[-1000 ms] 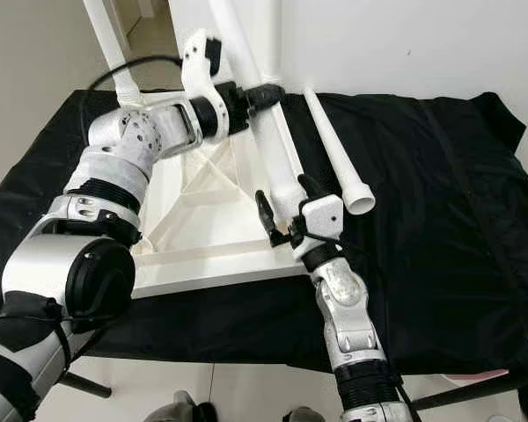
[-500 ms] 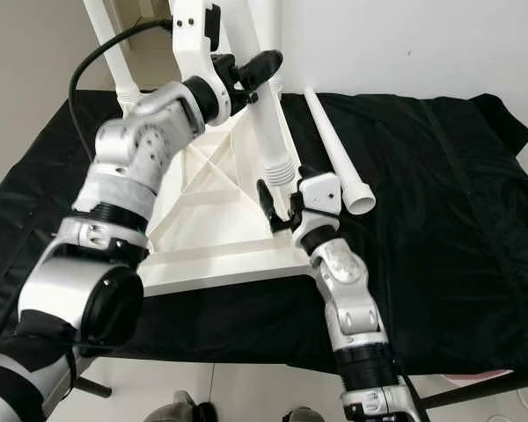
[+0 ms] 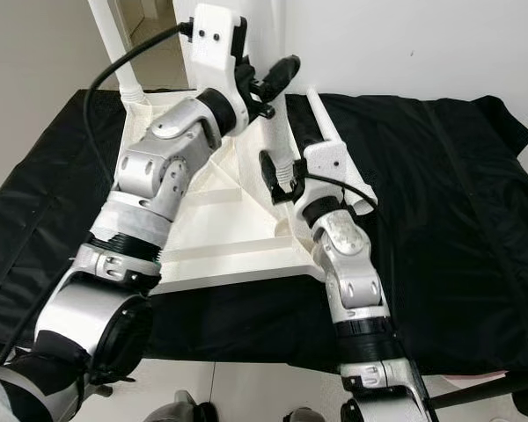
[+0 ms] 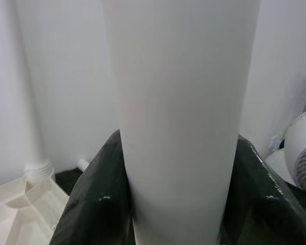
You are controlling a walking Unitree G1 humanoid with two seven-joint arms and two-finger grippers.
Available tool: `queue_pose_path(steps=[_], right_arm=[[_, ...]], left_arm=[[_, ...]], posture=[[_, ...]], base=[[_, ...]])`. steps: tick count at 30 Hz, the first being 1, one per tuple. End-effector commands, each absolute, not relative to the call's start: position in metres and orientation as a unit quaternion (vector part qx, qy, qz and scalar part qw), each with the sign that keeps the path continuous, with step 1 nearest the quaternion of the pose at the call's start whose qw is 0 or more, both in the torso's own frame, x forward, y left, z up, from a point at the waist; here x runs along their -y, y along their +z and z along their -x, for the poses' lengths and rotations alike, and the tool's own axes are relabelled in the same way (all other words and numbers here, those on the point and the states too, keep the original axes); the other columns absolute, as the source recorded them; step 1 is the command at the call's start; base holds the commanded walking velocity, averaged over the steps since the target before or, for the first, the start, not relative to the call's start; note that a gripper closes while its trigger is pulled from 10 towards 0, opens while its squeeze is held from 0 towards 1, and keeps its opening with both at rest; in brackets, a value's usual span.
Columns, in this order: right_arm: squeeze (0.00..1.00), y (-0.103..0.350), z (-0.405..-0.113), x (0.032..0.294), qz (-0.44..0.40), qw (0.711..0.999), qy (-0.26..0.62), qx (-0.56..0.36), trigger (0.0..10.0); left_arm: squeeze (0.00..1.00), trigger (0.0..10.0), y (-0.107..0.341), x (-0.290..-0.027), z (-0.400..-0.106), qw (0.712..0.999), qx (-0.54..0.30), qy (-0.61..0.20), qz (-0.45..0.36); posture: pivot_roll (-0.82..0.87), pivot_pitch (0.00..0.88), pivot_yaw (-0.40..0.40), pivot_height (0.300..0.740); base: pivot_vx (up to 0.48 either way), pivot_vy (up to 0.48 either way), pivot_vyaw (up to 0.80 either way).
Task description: Building children table
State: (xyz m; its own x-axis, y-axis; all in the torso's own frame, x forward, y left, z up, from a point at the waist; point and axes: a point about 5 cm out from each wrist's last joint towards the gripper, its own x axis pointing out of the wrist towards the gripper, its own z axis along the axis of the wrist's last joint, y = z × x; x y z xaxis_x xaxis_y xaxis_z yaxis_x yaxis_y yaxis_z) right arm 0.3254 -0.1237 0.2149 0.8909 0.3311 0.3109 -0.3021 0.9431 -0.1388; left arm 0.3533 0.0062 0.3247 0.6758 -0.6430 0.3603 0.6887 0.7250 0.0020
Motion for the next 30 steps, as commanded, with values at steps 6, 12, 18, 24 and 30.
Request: queue_pose_path(steps=[6, 12, 18, 24, 30], right_arm=[[0.00, 0.216, -0.333, 0.116, 0.035, 0.976, 0.158, 0.145, 10.0], [0.00, 0.223, -0.339, 0.113, 0.033, 0.977, 0.153, 0.146, 10.0], [0.00, 0.234, -0.344, 0.112, 0.022, 0.979, 0.140, 0.149, 10.0], [0.00, 0.238, -0.347, 0.110, 0.009, 0.980, 0.131, 0.147, 10.0], [0.00, 0.241, -0.348, 0.106, 0.016, 0.979, 0.140, 0.147, 10.0]], left_arm=[[0.00, 10.0, 0.320, 0.001, -0.342, 0.915, 0.181, -0.353, 0.072], [0.00, 10.0, 0.317, 0.008, -0.337, 0.912, 0.182, -0.360, 0.069], [0.00, 10.0, 0.316, 0.012, -0.333, 0.912, 0.186, -0.361, 0.064], [0.00, 10.0, 0.316, 0.014, -0.330, 0.911, 0.189, -0.360, 0.062], [0.00, 10.0, 0.316, 0.018, -0.327, 0.910, 0.192, -0.363, 0.054]], posture=[[-0.14, 0.000, 0.069, 0.740], [-0.13, 0.000, 0.067, 0.740], [-0.13, 0.000, 0.062, 0.740], [-0.12, 0.000, 0.059, 0.740], [-0.12, 0.009, 0.056, 0.740]], base=[[0.000, 0.000, 0.00], [0.000, 0.000, 0.00], [0.000, 0.000, 0.00], [0.000, 0.000, 0.00], [0.000, 0.000, 0.00]])
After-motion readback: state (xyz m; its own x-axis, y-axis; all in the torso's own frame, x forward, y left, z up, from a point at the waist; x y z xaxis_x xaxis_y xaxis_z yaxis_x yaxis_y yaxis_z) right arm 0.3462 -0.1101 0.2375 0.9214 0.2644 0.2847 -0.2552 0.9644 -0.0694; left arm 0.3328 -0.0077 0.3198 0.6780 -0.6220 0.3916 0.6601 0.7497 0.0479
